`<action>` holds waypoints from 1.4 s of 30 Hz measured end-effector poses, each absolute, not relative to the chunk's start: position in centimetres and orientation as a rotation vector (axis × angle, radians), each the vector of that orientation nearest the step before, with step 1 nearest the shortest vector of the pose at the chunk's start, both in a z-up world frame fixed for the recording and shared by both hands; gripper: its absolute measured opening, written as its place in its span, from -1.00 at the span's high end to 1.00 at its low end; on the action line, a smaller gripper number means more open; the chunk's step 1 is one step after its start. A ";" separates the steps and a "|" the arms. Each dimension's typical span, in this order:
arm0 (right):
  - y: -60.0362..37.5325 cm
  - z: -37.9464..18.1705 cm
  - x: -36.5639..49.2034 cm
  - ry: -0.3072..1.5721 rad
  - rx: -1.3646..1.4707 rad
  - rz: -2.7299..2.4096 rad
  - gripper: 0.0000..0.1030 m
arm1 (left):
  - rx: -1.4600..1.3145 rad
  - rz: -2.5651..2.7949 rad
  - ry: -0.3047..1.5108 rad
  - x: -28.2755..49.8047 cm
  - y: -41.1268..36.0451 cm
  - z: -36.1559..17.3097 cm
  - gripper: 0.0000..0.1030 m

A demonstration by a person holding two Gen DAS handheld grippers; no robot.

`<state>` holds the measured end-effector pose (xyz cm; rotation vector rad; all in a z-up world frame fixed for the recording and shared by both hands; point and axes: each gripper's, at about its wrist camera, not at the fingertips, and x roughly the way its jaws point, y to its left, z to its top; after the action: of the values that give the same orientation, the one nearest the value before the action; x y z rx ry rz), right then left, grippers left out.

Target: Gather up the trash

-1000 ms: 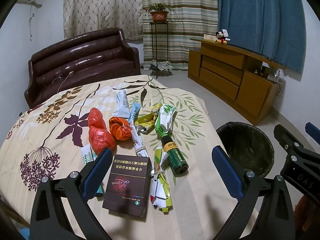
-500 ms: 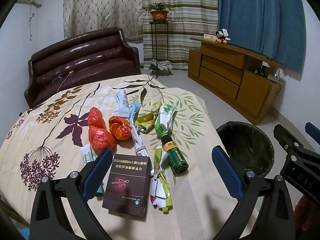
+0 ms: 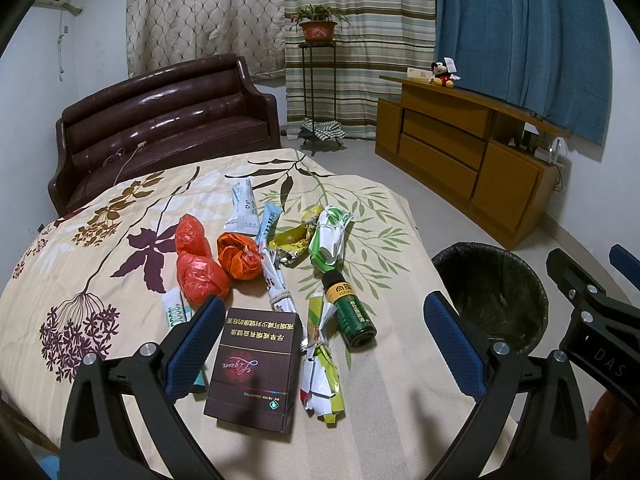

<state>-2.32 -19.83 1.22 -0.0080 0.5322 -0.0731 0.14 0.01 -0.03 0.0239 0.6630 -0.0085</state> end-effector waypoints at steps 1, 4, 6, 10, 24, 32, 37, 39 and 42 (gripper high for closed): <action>-19.8 1.2 -2.3 0.532 -0.008 -0.073 -0.92 | 0.024 -0.009 0.663 0.1 0.0 0.0 -0.88; -19.8 1.2 -2.3 0.533 -0.008 -0.073 -0.92 | 0.024 -0.009 0.664 0.2 -0.1 0.0 -0.88; -19.8 1.2 -2.3 0.533 -0.008 -0.072 -0.92 | 0.024 -0.009 0.663 0.2 -0.1 0.0 -0.88; -19.8 1.3 -2.3 0.533 -0.008 -0.073 -0.92 | 0.024 -0.009 0.664 0.2 -0.2 0.0 -0.88; -19.7 1.1 -2.1 0.542 -0.010 -0.070 -0.92 | 0.026 -0.009 0.671 0.2 0.2 -0.5 -0.87; -18.9 -0.2 -1.4 0.579 -0.016 -0.044 -0.92 | 0.022 0.025 0.689 -0.3 2.6 -1.8 -0.87; -17.9 -0.4 -1.2 0.602 -0.012 -0.014 -0.92 | 0.006 0.069 0.716 -0.4 5.1 -2.0 -0.87; -17.5 -0.5 -1.1 0.612 -0.010 -0.002 -0.92 | 0.002 0.082 0.726 -0.5 6.0 -2.2 -0.87; -16.8 -0.6 -0.8 0.618 -0.016 0.015 -0.90 | -0.011 0.108 0.748 -0.5 7.5 -2.6 -0.87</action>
<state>-0.81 -16.85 -0.57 -0.0157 0.6184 0.0154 -0.52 7.46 -2.57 -0.0114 0.7476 0.1083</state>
